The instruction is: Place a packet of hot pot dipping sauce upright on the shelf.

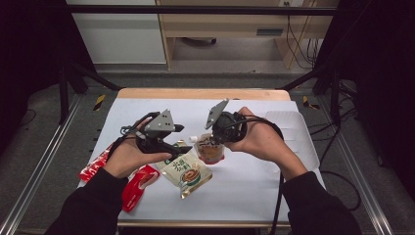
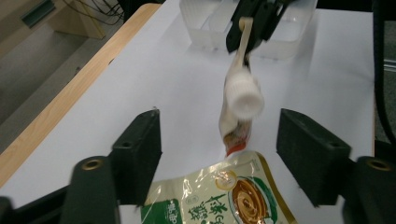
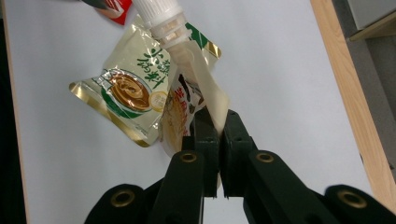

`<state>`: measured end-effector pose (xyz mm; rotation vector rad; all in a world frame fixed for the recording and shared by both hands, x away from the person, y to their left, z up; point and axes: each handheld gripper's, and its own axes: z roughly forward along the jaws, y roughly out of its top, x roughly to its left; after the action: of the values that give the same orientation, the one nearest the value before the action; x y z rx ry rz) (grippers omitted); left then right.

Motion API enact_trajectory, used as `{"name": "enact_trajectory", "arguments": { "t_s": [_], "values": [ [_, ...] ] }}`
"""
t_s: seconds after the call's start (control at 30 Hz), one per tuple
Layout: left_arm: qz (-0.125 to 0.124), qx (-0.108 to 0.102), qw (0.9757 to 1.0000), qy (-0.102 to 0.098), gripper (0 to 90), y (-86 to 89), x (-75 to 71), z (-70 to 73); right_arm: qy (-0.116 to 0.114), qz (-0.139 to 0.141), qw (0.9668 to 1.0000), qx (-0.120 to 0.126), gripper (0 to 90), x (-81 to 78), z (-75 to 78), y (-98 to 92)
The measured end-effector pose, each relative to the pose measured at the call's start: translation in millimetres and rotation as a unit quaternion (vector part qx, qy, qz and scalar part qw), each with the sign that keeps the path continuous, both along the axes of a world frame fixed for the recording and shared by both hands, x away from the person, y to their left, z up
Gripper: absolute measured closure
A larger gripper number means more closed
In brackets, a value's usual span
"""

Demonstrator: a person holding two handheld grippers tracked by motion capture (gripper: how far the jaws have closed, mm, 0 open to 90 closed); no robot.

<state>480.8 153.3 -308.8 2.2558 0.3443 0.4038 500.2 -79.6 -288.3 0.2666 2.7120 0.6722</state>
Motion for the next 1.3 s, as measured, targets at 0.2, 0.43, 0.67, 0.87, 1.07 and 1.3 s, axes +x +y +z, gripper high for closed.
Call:
{"name": "enact_trajectory", "arguments": {
  "t_s": [0.2,0.43,0.67,0.87,1.07,1.3],
  "values": [
    [0.022,0.004,0.9998,0.001,16.9,8.8,-7.3,-17.3,-0.011,-0.013,0.9998,0.008,87.7,5.4,4.7,-15.6],
    [0.051,-0.001,0.9986,0.009,12.2,23.0,-7.7,-43.0,-0.031,-0.023,0.999,0.025,87.7,14.0,14.1,-33.8],
    [0.079,-0.001,0.9968,0.013,11.6,36.1,-5.0,-66.0,-0.053,-0.024,0.9979,0.03,87.7,20.4,22.0,-44.5],
    [0.101,-0.007,0.9948,0.012,10.3,45.0,-6.6,-83.2,-0.071,-0.031,0.9964,0.035,87.8,23.7,30.6,-54.3],
    [0.113,0.005,0.9936,0.012,9.3,49.6,-6.5,-89.7,-0.081,-0.041,0.995,0.041,87.9,24.6,38.1,-61.7],
    [0.139,-0.004,0.9902,0.014,8.3,64.6,-9.3,-96.3,-0.102,-0.06,0.9919,0.044,87.9,27.7,48.3,-79.9]
  ]
}}
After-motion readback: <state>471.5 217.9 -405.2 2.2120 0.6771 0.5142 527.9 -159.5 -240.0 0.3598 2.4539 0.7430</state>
